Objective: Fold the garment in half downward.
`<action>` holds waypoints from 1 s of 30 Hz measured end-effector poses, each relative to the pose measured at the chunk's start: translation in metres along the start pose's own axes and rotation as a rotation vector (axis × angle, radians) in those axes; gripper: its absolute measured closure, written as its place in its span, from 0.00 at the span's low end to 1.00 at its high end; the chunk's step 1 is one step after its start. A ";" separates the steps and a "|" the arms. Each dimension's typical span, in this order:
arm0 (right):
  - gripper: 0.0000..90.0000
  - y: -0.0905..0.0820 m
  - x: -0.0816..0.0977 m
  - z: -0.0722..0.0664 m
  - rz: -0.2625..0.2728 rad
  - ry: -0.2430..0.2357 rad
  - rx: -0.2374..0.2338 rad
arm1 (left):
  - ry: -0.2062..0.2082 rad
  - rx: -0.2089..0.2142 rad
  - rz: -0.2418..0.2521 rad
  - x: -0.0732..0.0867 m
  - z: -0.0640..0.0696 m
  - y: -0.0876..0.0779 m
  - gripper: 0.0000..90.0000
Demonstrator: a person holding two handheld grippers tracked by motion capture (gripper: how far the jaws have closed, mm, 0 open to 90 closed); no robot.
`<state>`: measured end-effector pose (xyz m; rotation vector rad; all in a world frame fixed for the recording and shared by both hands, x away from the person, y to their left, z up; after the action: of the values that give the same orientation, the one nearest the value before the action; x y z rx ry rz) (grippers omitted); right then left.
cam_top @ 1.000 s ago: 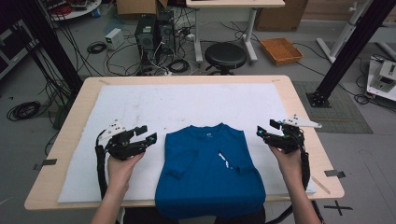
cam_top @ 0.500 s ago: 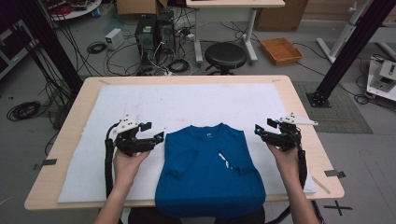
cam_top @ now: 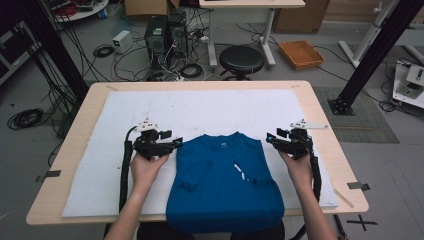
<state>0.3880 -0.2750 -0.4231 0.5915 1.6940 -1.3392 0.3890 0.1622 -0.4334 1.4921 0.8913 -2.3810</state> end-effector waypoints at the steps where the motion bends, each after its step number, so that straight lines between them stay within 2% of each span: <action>1: 0.55 0.003 0.000 -0.001 -0.008 -0.007 -0.003 | 0.009 -0.002 -0.011 0.000 -0.001 0.003 0.41; 3: 0.57 0.008 0.001 -0.004 -0.022 -0.019 -0.011 | 0.006 0.005 -0.028 0.000 -0.002 0.010 0.42; 6: 0.63 0.016 0.001 -0.009 -0.040 -0.033 -0.022 | 0.010 0.003 -0.047 0.001 -0.004 0.019 0.49; 11: 0.67 0.029 0.001 -0.014 -0.077 -0.027 -0.038 | -0.011 0.003 -0.102 0.003 -0.007 0.032 0.59; 12: 0.69 0.033 0.001 -0.015 -0.096 -0.033 -0.030 | -0.011 0.003 -0.102 0.003 -0.007 0.032 0.60; 13: 0.70 0.036 0.002 -0.016 -0.111 -0.038 -0.023 | -0.017 0.001 -0.126 0.004 -0.007 0.038 0.61; 15: 0.73 0.042 0.003 -0.017 -0.136 -0.051 -0.014 | -0.020 -0.007 -0.143 0.005 -0.007 0.041 0.64; 18: 0.78 0.049 0.005 -0.020 -0.179 -0.099 0.002 | -0.028 -0.023 -0.177 0.008 -0.008 0.044 0.67; 21: 0.89 0.053 0.009 -0.022 -0.219 -0.141 0.016 | -0.017 -0.045 -0.213 0.009 -0.009 0.045 0.71; 22: 0.92 0.053 0.010 -0.022 -0.216 -0.158 0.028 | -0.014 -0.052 -0.213 0.010 -0.009 0.045 0.74; 24: 0.93 0.053 0.010 -0.021 -0.215 -0.154 0.029 | -0.022 -0.060 -0.211 0.009 -0.010 0.044 0.79; 28: 0.92 0.052 0.010 -0.019 -0.214 -0.142 0.033 | -0.023 -0.062 -0.205 0.009 -0.010 0.044 0.77; 30: 0.85 0.048 0.007 -0.018 -0.186 -0.127 0.032 | -0.005 -0.048 -0.177 0.005 -0.009 0.043 0.75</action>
<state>0.4163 -0.2446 -0.4540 0.3650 1.6576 -1.5043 0.4125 0.1338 -0.4574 1.4433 1.1147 -2.4637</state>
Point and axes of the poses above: each handheld gripper's, and its own axes: y roughly forward along the jaws, x roughly out of its underside, z roughly to its right, the point moved 2 cm from there along y, roughly forward along the jaws, and after that the axes turned 12 degrees about x, right-handed, at the moved point
